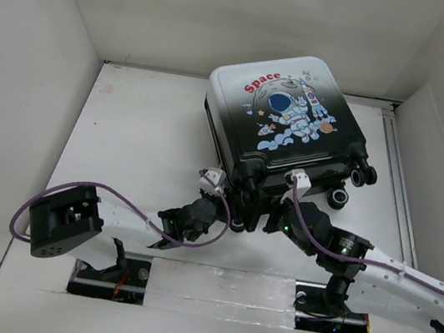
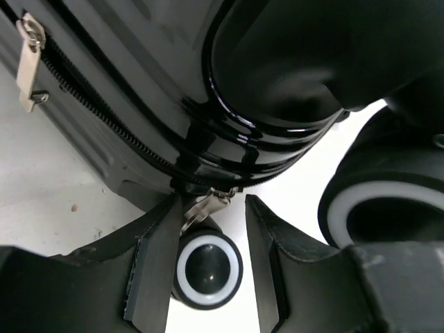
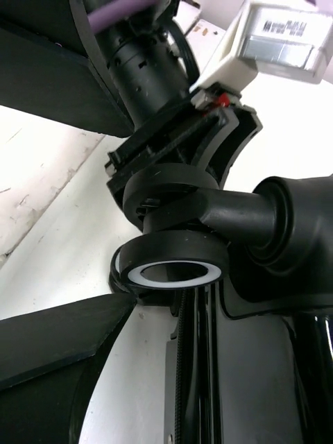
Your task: Pack the luggage
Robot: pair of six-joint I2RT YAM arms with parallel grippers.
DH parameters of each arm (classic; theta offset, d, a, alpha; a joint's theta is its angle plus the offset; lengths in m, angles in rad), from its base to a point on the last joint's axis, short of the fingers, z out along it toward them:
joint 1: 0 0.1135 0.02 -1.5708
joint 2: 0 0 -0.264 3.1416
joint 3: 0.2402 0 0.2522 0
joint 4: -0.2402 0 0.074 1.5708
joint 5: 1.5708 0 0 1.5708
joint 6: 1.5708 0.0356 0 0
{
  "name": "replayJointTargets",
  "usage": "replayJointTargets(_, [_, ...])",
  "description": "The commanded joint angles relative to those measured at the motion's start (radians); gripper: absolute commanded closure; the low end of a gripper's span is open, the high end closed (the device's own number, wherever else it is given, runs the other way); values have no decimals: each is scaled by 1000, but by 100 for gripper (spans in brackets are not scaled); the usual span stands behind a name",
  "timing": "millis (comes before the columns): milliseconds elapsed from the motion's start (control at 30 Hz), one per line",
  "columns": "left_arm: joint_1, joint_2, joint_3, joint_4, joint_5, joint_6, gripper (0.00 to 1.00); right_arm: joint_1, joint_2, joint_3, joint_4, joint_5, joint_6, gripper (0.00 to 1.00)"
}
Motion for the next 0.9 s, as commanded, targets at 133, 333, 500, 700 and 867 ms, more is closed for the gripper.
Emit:
replayJointTargets(133, [-2,64,94,41,-149,36,65,-15,5,26,55,-33,-25,2])
replayJointTargets(333, [-2,84,103,52,-193,27,71,-24,33,26,64,-31,-34,0])
replayJointTargets(500, [-2,84,94,61,-215,27,86,-61,33,35,64,4,-25,0])
replayJointTargets(700, [-2,84,85,61,-255,16,100,-74,129,102,53,38,-72,0])
replayJointTargets(867, [-2,84,76,61,-264,16,100,-74,201,152,42,16,-108,0])
